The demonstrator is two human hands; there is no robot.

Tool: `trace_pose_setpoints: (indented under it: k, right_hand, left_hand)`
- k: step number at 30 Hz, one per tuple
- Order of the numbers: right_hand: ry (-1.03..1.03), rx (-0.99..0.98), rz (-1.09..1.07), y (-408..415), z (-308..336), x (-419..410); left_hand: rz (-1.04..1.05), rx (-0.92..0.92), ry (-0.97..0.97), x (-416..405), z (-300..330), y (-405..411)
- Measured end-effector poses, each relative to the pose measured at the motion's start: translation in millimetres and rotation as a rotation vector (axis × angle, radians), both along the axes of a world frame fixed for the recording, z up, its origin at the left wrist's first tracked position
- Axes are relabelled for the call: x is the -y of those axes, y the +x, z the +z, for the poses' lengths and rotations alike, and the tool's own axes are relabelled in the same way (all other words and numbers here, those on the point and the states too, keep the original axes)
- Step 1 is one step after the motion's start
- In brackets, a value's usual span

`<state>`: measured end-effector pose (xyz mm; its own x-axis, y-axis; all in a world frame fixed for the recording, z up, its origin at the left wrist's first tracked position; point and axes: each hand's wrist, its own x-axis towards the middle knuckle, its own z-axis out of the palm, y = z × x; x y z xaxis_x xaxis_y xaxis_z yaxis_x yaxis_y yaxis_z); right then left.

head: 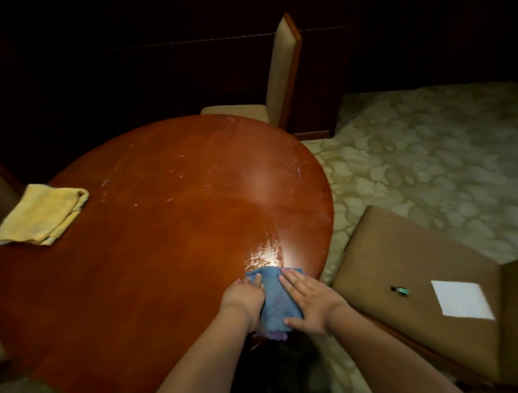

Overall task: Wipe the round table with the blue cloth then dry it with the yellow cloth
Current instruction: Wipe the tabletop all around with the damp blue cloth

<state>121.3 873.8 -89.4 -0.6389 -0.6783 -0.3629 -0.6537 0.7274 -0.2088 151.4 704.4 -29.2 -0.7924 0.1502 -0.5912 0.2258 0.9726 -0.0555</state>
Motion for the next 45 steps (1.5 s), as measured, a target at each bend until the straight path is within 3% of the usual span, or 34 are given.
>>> trace_pose_setpoints:
  k: [4, 7, 12, 17, 22, 26, 35, 45]
  right_hand:
    - [0.036, -0.012, -0.110, -1.0, 8.7, -6.2]
    - [-0.055, -0.083, -0.141, -9.0, 9.4, -11.6]
    - [-0.063, 0.002, -0.276, -6.7, 24.4, -7.8]
    - [-0.098, -0.051, -0.355, 6.2, 28.5, -0.7]
    - [-0.251, -0.128, -0.560, 17.9, 17.1, 14.7]
    - [-0.161, -0.185, -0.682, 27.3, 5.1, 32.5]
    - [-0.158, -0.177, -0.758, 31.9, -16.6, 40.3]
    - [-0.165, -0.149, -0.778, -8.8, -16.7, 24.2]
  left_hand:
    - [-0.061, 0.006, -0.052, -11.4, -6.5, -23.9]
    - [-0.102, 0.002, -0.049, -14.3, -6.4, -37.8]
    - [-0.155, -0.023, -0.016, -12.8, -1.8, -38.8]
    - [-0.132, -0.028, 0.179, 2.4, -0.2, -19.9]
    - [0.074, -0.160, 0.388, 11.2, -3.5, -11.2]
    - [0.093, -0.278, 0.443, 6.7, -17.1, -7.8]
    - [-0.168, -0.272, 0.133, -0.8, -28.2, -22.9]
    - [-0.265, -0.212, 0.046, -11.0, -26.5, -65.2]
